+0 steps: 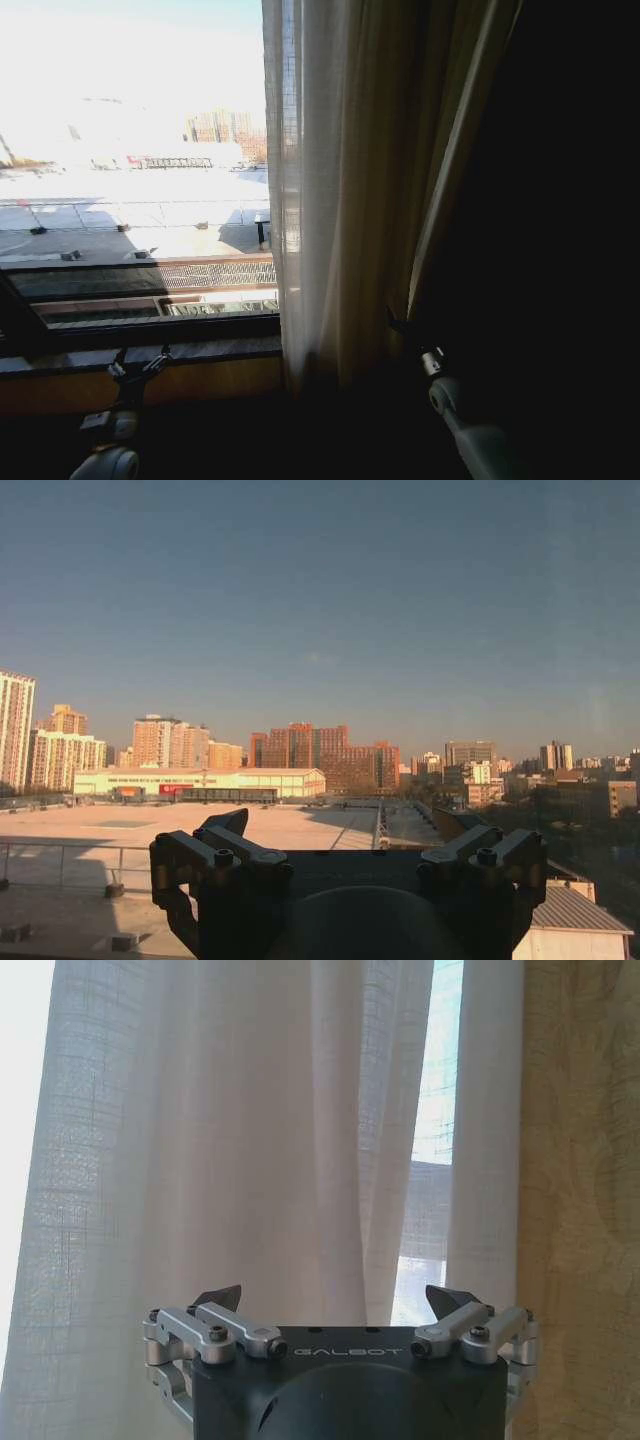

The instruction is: Open the curtains by pulling them apart, changing their state from closed to fully open.

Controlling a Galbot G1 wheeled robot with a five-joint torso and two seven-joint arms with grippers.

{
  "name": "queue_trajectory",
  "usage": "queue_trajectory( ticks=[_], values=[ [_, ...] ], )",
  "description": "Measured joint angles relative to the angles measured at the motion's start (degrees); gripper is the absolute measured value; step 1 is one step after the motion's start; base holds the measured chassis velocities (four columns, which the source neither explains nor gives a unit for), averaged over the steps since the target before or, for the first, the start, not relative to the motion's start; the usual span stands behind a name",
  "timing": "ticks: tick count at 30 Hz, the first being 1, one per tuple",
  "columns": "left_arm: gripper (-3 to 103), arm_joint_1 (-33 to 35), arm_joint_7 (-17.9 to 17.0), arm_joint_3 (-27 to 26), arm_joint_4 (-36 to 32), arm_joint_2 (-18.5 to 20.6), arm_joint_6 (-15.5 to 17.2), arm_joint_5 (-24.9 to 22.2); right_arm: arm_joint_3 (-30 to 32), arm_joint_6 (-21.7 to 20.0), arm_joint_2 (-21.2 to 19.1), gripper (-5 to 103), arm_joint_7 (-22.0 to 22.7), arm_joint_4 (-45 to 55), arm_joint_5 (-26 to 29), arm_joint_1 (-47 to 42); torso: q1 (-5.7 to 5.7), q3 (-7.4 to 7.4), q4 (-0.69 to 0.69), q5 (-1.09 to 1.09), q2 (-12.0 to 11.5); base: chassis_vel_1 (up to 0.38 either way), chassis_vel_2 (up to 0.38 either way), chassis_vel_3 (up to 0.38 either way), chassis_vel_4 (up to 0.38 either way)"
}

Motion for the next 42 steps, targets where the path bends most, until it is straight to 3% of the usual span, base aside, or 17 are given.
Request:
queue_trajectory(
  ticks=[18,28,42],
  values=[
    [100,0.0,0.0,0.0,0.0,0.0,0.0,0.0,0.0,0.0,0.0,100,0.0,0.0,0.0,0.0,0.0,-0.01,0.0,0.04,0.0,0.224,0.178,-0.23,-0.183],
    [100,0.0,0.0,0.0,0.0,0.0,0.0,0.0,0.0,0.0,0.1,100,0.0,0.0,-0.1,0.0,-0.01,-0.02,0.02,-0.04,0.0,0.291,0.246,-0.308,-0.252],
    [100,0.0,0.0,0.0,0.0,0.0,0.0,0.0,0.0,0.0,0.0,100,0.0,-0.1,-0.1,0.0,0.0,0.0,-0.02,0.03,0.0,0.015,0.008,-0.016,-0.024]
  ],
)
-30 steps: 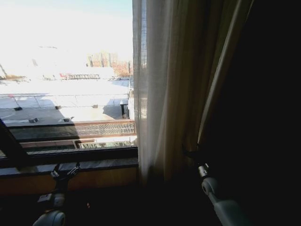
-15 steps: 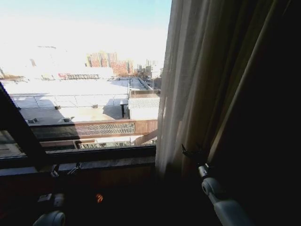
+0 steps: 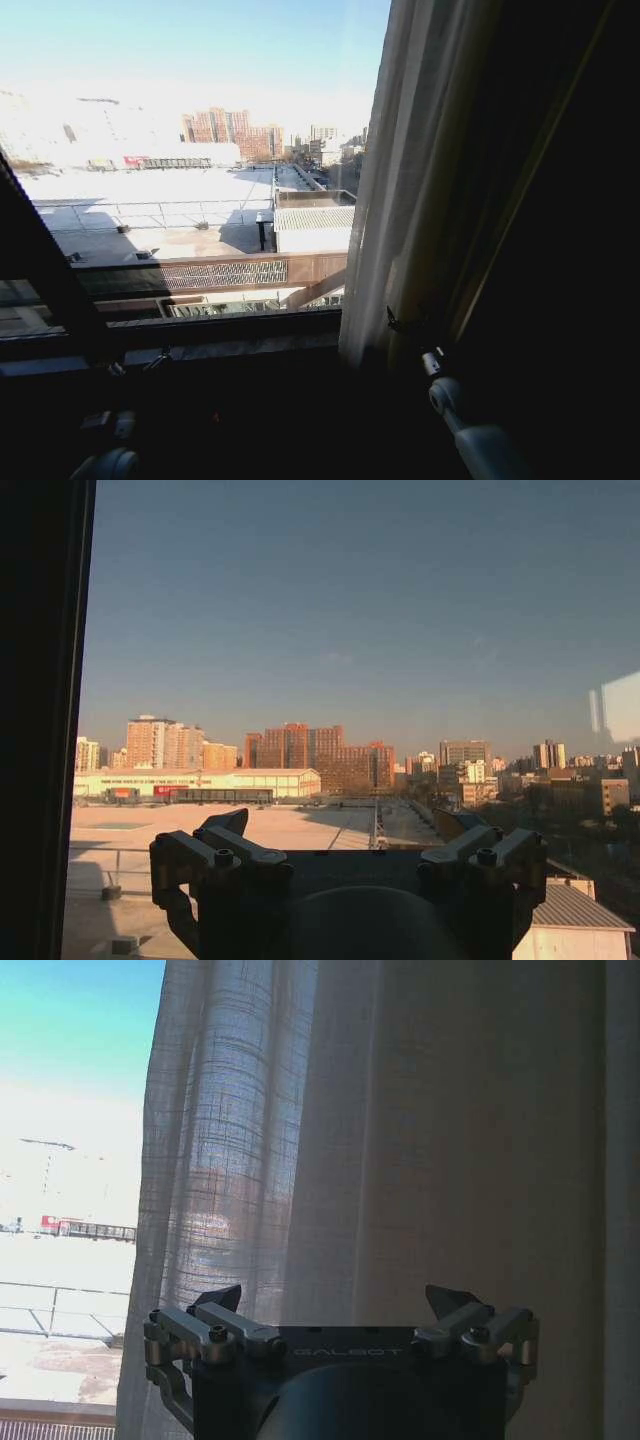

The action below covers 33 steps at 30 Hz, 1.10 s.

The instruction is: Open the curtains by pulling them apart, changing their state from closed to fully open.

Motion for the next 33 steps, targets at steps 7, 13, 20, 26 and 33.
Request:
queue_trajectory(
  ticks=[7,13,20,26,33],
  values=[
    [100,0.0,0.0,0.0,0.0,0.0,0.0,0.0,0.0,0.0,0.0,100,0.0,0.0,0.0,0.0,0.0,0.0,0.02,-0.03,0.0,0.106,0.064,-0.105,-0.057],
    [100,0.0,0.0,0.0,0.0,0.0,0.0,0.0,0.0,0.0,0.0,100,0.0,0.0,0.0,0.0,-0.01,-0.02,0.03,-0.05,0.0,0.185,0.138,-0.193,-0.128],
    [100,0.0,0.0,0.0,0.0,0.0,0.0,0.0,0.0,0.0,0.0,100,0.0,0.0,0.0,0.0,0.0,-0.02,0.04,-0.05,0.0,0.063,0.07,-0.072,-0.06],
    [100,0.0,0.0,0.0,0.0,0.0,0.0,0.0,0.0,0.0,0.0,100,0.0,0.0,0.0,0.0,0.0,0.0,0.01,0.0,0.0,-0.017,-0.007,0.014,0.001],
    [100,0.0,0.0,0.0,0.0,0.0,0.0,0.0,0.0,0.0,0.0,100,0.0,0.0,0.0,0.0,-0.01,-0.01,0.03,-0.05,0.0,-0.021,0.04,0.027,-0.038]
  ],
)
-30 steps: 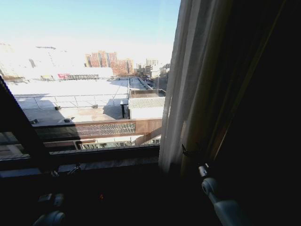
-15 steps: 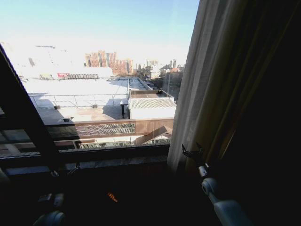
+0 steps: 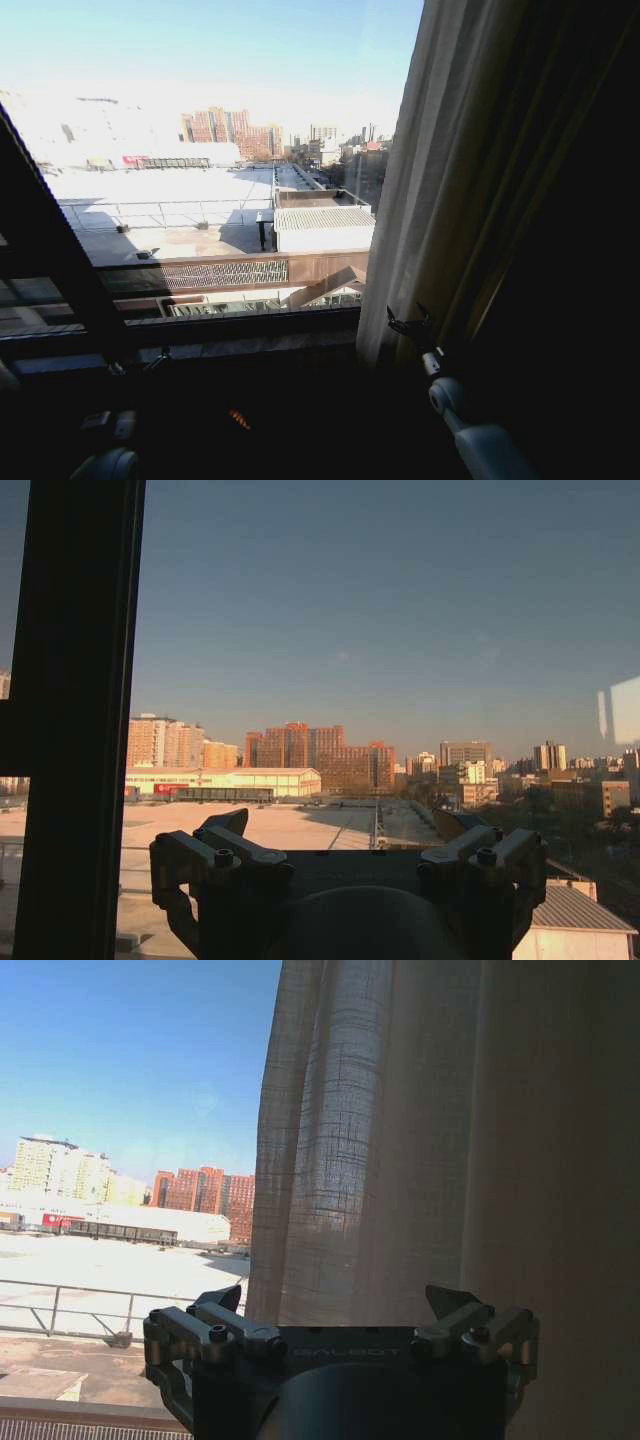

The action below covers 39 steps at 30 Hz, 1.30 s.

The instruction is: Open the curtains by pulling them apart, changing their state from closed to fully open.

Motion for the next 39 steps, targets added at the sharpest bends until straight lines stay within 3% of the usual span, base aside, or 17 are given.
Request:
queue_trajectory(
  ticks=[39],
  values=[
    [100,0.0,0.0,0.0,0.0,0.0,0.0,0.0,0.0,0.0,0.0,100,0.0,0.0,0.0,0.0,0.02,0.01,0.0,0.0,0.0,-0.025,0.067,0.017,-0.07]
  ],
)
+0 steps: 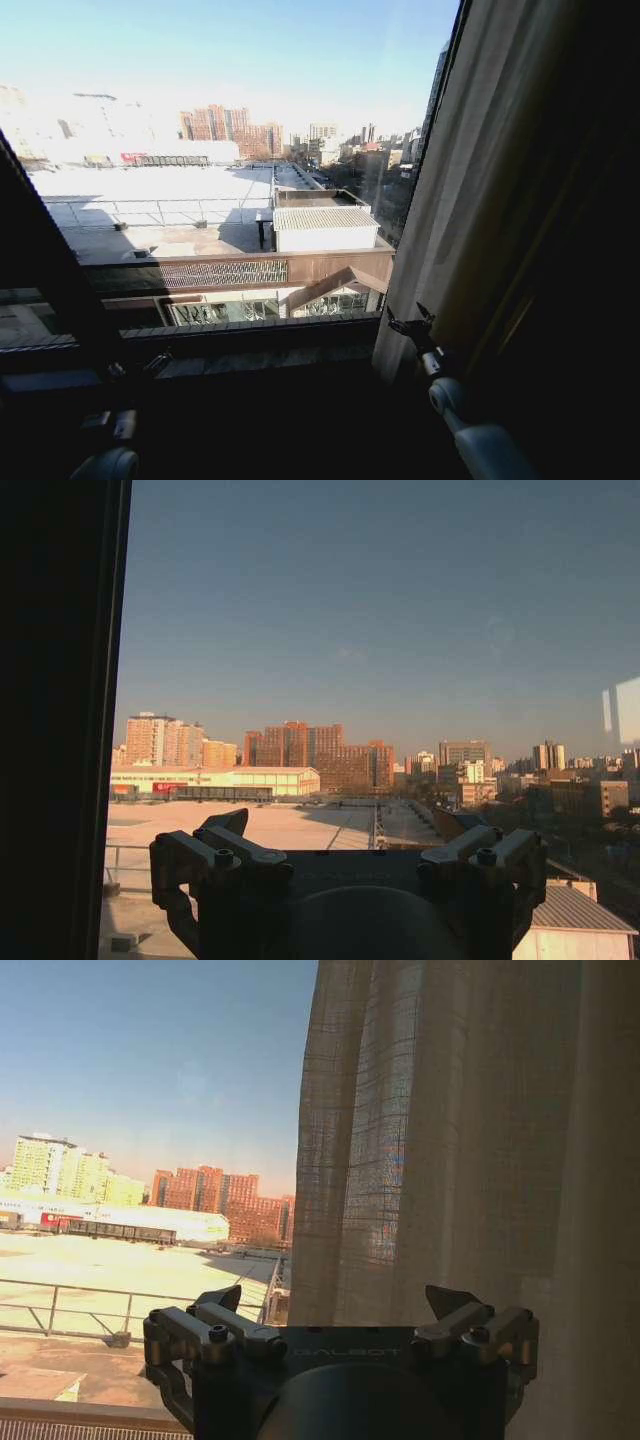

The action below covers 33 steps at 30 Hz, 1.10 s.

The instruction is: Open the curtains by pulling them apart, changing their state from closed to fully open.

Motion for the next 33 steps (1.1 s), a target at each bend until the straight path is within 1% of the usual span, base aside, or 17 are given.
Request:
queue_trajectory(
  ticks=[2,10,25,27,30,33],
  values=[
    [100,0.0,0.0,0.0,0.0,0.0,0.0,0.0,0.0,0.0,0.0,100,0.0,0.0,0.0,0.0,-0.03,-0.01,-0.01,0.03,0.0,0.0,0.0,0.0,0.0],
    [100,0.0,0.0,0.0,0.0,0.0,0.0,0.0,0.0,0.0,0.0,100,0.0,0.0,0.0,0.0,-0.02,0.0,0.0,-0.01,0.0,0.0,0.0,0.0,0.0],
    [100,0.0,0.0,0.0,0.0,0.0,0.0,0.0,0.0,0.0,0.0,100,0.0,0.0,0.0,0.0,-0.02,-0.01,0.0,0.0,0.0,0.0,0.0,0.0,0.0],
    [100,0.0,0.0,0.0,0.0,0.0,0.0,0.0,-0.3,-0.5,-0.1,100,-0.3,1.6,0.1,-1.2,-0.02,-0.01,0.01,0.0,0.0,0.0,0.0,0.0,0.0],
    [100,0.0,0.0,0.0,0.0,0.0,0.0,0.0,-1.9,-2.6,-0.3,100,-1.9,8.1,1.1,-5.9,-0.01,0.0,-0.02,0.03,0.0,0.0,0.0,0.0,0.0],
    [100,0.0,0.0,0.0,0.0,0.0,0.0,0.0,-2.6,-1.4,-0.2,100,-3.0,9.2,2.0,-6.6,-0.02,-0.01,-0.01,-0.02,0.0,0.0,0.0,0.0,0.0]
  ],
)
